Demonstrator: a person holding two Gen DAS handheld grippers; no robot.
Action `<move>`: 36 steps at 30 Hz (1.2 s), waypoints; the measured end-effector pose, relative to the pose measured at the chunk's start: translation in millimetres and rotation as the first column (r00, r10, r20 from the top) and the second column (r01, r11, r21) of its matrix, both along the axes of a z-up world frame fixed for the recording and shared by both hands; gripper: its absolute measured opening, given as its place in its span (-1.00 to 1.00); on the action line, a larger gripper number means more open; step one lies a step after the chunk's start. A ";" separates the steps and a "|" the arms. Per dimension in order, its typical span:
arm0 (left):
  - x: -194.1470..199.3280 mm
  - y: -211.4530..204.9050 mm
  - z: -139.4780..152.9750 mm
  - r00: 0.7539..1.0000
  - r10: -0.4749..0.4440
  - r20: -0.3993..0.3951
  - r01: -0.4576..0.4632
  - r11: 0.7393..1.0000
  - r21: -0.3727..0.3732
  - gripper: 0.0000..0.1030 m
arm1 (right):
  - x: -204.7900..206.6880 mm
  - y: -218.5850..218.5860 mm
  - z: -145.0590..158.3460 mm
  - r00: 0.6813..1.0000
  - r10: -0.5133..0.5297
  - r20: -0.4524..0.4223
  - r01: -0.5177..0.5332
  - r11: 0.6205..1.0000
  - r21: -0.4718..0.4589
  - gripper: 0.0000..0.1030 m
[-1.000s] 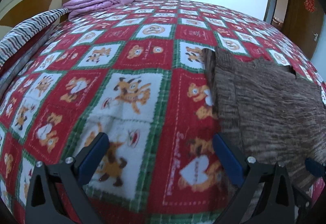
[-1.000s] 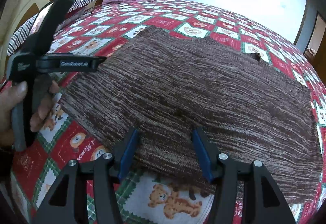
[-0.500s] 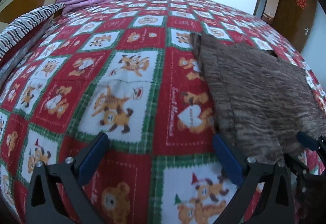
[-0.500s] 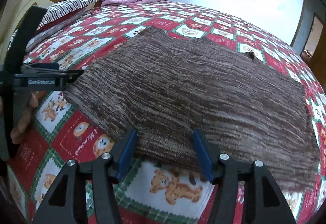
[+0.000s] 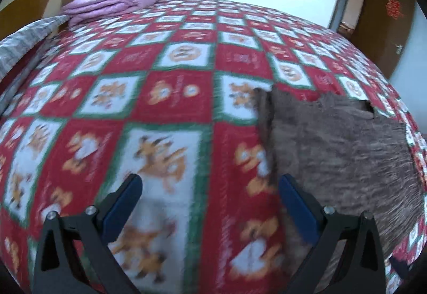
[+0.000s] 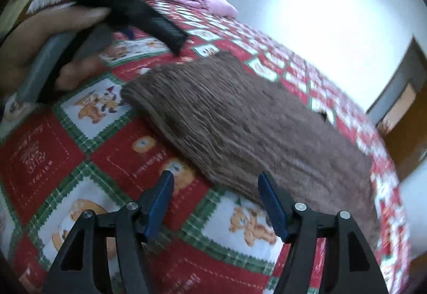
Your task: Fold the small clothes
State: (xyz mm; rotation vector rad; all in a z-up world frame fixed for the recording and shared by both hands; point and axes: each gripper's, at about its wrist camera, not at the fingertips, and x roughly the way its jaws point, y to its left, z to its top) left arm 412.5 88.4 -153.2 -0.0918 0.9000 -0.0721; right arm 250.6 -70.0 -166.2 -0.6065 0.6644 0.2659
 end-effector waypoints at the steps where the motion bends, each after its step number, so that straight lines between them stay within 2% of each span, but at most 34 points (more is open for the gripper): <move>1: 2.7 -2.7 -0.3 1.000 -0.010 0.005 0.010 1.000 -0.008 1.00 | 0.2 7.7 -0.6 1.000 0.018 0.011 -0.018 1.000 -0.022 0.29; 6: 24.6 -23.7 -6.1 0.998 -0.055 -0.006 0.055 0.998 0.024 1.00 | 5.0 32.7 -2.2 0.996 0.071 0.050 -0.066 0.993 -0.093 0.28; 13: 54.2 -29.9 -10.9 0.997 -0.073 -0.020 0.073 0.997 0.013 1.00 | 25.5 59.3 -4.9 0.991 0.103 0.086 -0.091 0.987 -0.131 0.28; 20: 59.3 -36.2 -13.9 0.997 -0.082 0.002 0.082 0.997 0.011 1.00 | 44.5 67.6 -10.9 0.992 0.085 0.095 -0.071 0.987 -0.144 0.28; 24: 59.0 -36.7 -14.3 0.995 -0.098 0.013 0.098 0.995 0.004 0.98 | 38.8 75.2 -12.8 0.991 0.080 0.103 -0.064 0.987 -0.146 0.28; 27: 56.8 -36.3 -13.4 0.993 -0.112 0.030 0.113 0.994 -0.013 0.85 | 37.6 78.8 -13.3 0.990 0.083 0.113 -0.065 0.986 -0.151 0.28; 29: 54.6 -39.3 -11.8 0.990 -0.130 0.047 0.130 0.991 -0.012 0.62 | 38.4 79.8 -13.9 0.989 0.085 0.118 -0.066 0.986 -0.154 0.28; 31: 50.7 -42.5 -9.7 0.985 -0.160 0.068 0.161 0.987 -0.019 0.47 | 40.5 81.0 -14.4 0.989 0.087 0.120 -0.068 0.985 -0.156 0.28; 36: 52.3 -36.3 -10.0 0.982 -0.172 0.072 0.178 0.981 -0.081 0.28 | 42.0 81.5 -15.6 0.987 0.091 0.131 -0.069 0.984 -0.164 0.27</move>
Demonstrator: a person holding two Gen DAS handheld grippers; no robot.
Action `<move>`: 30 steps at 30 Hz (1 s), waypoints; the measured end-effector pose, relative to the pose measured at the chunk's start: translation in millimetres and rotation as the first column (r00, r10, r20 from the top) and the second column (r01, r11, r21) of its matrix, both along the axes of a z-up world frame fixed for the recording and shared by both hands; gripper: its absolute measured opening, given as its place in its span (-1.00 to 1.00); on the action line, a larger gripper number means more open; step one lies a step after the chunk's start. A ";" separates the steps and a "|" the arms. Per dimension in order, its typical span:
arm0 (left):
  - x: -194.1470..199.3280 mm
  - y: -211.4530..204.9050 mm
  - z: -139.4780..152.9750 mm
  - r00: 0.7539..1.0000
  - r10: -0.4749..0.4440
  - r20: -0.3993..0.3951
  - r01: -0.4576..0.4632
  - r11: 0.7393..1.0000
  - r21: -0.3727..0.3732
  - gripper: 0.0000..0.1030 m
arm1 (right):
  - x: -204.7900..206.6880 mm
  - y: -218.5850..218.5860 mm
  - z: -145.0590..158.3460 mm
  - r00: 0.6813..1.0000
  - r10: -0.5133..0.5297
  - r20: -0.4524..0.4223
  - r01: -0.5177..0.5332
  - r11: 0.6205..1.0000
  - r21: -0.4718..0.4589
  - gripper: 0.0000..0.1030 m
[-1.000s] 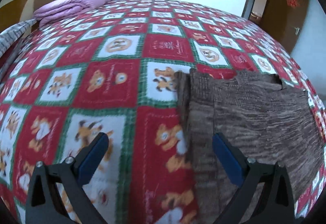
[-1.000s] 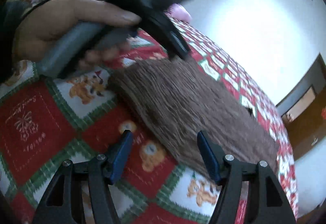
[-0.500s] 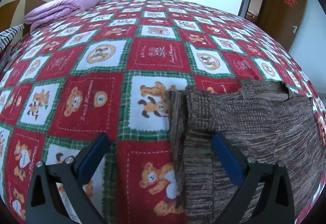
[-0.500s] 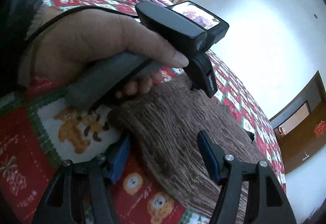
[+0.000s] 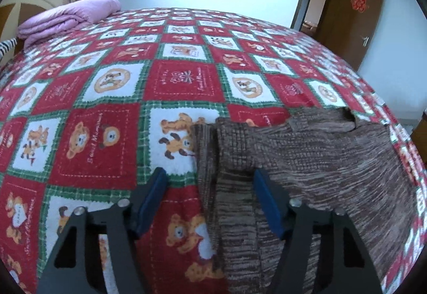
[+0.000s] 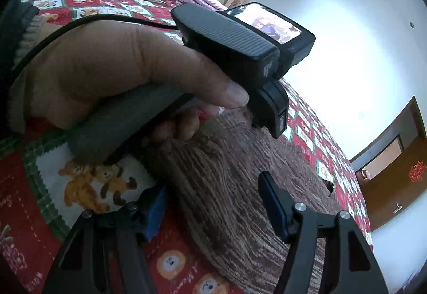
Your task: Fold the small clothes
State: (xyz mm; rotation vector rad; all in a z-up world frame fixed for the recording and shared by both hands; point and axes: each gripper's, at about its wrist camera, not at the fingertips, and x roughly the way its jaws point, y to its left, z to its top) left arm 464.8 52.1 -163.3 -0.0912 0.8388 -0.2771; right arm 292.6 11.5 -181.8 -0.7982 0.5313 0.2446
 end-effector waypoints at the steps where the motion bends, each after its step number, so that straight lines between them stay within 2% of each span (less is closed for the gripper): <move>1: 0.7 0.5 -0.5 1.000 0.000 -0.003 0.000 1.000 -0.008 0.26 | -1.0 0.6 -0.4 1.000 0.004 0.001 -0.004 1.000 -0.003 0.25; 7: 2.1 -1.8 -1.1 1.000 -0.005 -0.007 0.005 1.000 -0.009 0.25 | -1.8 4.4 -3.4 0.999 0.033 -0.002 -0.033 0.999 -0.025 0.02; 9: 1.5 -2.3 -1.6 1.000 -0.010 -0.007 0.009 1.000 -0.009 0.17 | -2.2 6.2 -5.1 0.999 0.047 -0.009 -0.047 0.998 -0.033 -0.16; 10: 0.9 -3.0 -1.6 1.000 -0.015 -0.005 0.015 1.000 -0.010 0.03 | -2.5 6.8 -5.6 0.999 0.052 -0.010 -0.052 0.998 -0.036 -0.19; 11: 0.6 -3.7 -1.7 1.000 -0.024 -0.003 0.024 1.000 -0.012 -0.23 | -2.3 6.6 -6.0 0.998 0.055 -0.013 -0.056 0.998 -0.037 -0.26; 15: 1.1 -2.9 -2.2 1.000 -0.022 -0.004 0.022 1.000 -0.013 -0.45 | -1.3 4.4 -6.0 0.998 0.054 -0.014 -0.054 0.998 -0.035 -0.63; 20: 0.0 -5.1 -1.5 1.000 -0.020 0.004 0.020 1.000 0.010 -0.53 | -1.0 1.3 -5.2 0.999 0.048 -0.010 -0.049 0.998 -0.031 -0.66; 24: -0.3 -8.0 2.0 1.000 -0.024 -0.004 0.024 0.999 0.031 -0.79 | -3.2 -2.2 -2.0 0.999 0.048 -0.001 -0.048 0.999 -0.009 -0.67; 28: -6.4 -22.0 8.5 1.000 -0.026 0.008 0.025 0.991 0.134 -0.85 | -3.2 -14.0 8.9 0.998 0.046 -0.031 -0.044 0.997 0.064 -0.67; 30: -8.4 -24.6 10.7 1.000 -0.016 0.013 0.014 0.989 0.149 -0.86 | -3.5 -17.5 12.8 0.998 0.043 -0.035 -0.040 0.995 0.088 -0.67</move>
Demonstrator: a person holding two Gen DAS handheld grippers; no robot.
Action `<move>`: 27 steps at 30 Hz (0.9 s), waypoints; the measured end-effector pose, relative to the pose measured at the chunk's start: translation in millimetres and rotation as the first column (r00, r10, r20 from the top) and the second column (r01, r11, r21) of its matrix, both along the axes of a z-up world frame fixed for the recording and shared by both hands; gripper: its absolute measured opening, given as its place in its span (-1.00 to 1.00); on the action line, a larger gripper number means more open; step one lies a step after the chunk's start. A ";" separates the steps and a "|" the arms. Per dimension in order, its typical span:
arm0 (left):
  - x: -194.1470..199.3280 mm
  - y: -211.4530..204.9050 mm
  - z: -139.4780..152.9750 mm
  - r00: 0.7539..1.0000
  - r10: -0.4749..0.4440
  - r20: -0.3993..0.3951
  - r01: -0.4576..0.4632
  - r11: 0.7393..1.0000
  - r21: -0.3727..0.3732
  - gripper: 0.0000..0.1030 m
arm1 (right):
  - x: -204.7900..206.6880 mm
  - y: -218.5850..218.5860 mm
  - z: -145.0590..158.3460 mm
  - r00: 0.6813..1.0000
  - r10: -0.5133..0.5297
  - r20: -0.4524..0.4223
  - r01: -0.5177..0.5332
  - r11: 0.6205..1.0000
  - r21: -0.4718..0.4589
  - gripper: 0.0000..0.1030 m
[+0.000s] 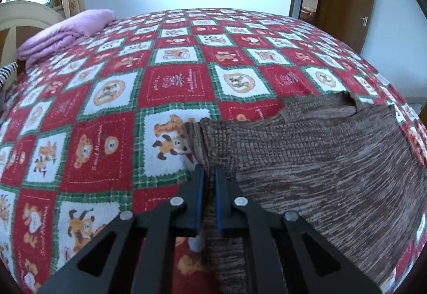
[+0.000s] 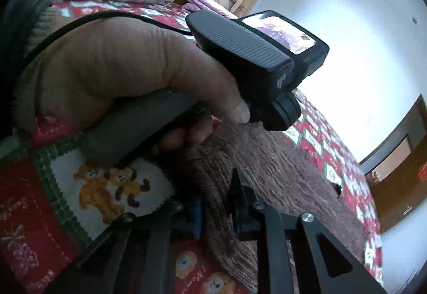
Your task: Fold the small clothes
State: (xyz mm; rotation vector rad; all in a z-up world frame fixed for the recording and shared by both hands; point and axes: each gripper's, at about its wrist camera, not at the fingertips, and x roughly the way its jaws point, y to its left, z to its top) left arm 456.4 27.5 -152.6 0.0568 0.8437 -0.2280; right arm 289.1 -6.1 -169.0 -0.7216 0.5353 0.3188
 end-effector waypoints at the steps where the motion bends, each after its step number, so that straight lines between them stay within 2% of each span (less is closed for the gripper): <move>1: -1.6 -0.4 1.8 1.000 0.008 0.002 -0.008 1.000 -0.002 -0.86 | -1.3 -1.8 2.5 1.000 -0.001 0.002 0.001 1.000 0.013 -0.67; 6: -5.6 0.5 17.4 1.000 0.009 -0.007 -0.010 0.998 -0.069 -0.87 | -4.5 -19.6 18.3 1.000 -0.019 -0.004 0.019 0.992 0.122 -0.70; 12: -2.4 -0.5 46.6 1.000 0.011 -0.009 -0.013 0.981 -0.196 -0.87 | -2.8 -51.5 34.0 0.998 -0.054 -0.044 0.064 0.963 0.263 -0.71; 22: -6.9 -43.8 73.3 0.999 -0.010 0.031 0.016 0.979 -0.205 -0.87 | -14.9 -101.3 53.4 0.993 -0.106 -0.057 0.120 0.917 0.381 -0.72; 27: -11.0 -77.9 92.9 0.997 -0.052 0.064 0.064 0.976 -0.206 -0.87 | -17.0 -133.2 64.4 0.989 -0.134 -0.061 0.147 0.888 0.436 -0.73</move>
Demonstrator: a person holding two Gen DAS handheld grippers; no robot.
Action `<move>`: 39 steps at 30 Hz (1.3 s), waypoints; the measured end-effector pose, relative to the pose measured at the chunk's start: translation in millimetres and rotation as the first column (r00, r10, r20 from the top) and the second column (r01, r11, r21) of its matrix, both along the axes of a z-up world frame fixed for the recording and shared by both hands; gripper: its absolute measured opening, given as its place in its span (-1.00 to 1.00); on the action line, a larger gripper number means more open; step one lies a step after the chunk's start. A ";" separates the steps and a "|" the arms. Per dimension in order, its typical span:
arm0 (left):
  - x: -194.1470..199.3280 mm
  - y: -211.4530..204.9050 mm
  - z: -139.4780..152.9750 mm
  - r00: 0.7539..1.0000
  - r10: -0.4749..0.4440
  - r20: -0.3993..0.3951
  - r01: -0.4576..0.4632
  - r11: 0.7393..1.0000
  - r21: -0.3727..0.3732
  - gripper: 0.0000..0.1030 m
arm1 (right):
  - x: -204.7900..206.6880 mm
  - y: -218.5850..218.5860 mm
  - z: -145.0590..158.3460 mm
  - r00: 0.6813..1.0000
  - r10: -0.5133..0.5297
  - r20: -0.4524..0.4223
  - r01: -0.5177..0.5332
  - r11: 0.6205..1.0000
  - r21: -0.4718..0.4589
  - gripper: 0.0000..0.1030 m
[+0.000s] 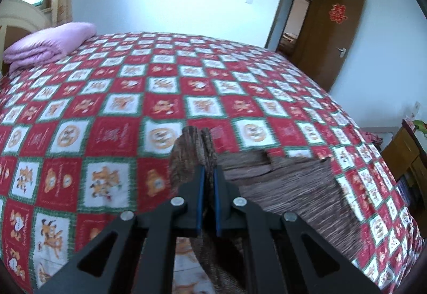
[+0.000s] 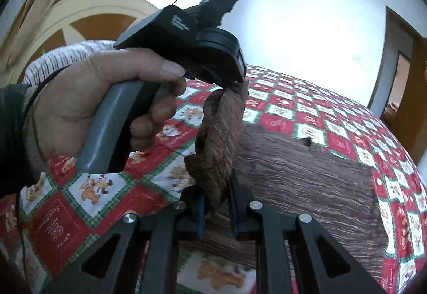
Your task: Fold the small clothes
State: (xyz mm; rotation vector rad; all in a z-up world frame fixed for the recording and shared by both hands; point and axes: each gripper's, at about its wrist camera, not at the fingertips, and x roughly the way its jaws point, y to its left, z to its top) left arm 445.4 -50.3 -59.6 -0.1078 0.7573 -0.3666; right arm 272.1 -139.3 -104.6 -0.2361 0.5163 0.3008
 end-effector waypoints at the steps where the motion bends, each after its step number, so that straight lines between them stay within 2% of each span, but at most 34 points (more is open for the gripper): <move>1: -0.1 -6.9 3.2 1.000 -0.009 0.005 0.009 1.000 0.001 -0.87 | -1.7 -5.8 2.3 1.000 -0.009 0.001 0.009 1.000 0.012 -0.73; 15: -2.0 -111.6 20.5 0.989 -0.148 0.033 0.147 0.989 0.019 -0.88 | -16.1 -103.5 13.5 0.990 -0.140 -0.037 0.143 0.983 0.114 -0.74; 28: 4.4 -199.6 -6.5 0.971 -0.237 -0.013 0.238 0.968 0.074 -0.88 | -18.5 -187.4 0.4 0.960 -0.227 -0.164 0.258 0.946 0.197 -0.86; 39: 0.4 -259.2 -39.6 0.951 -0.308 -0.028 0.308 0.935 0.177 -0.88 | -13.0 -237.2 -35.0 0.903 -0.263 -0.338 0.365 0.886 0.286 -0.86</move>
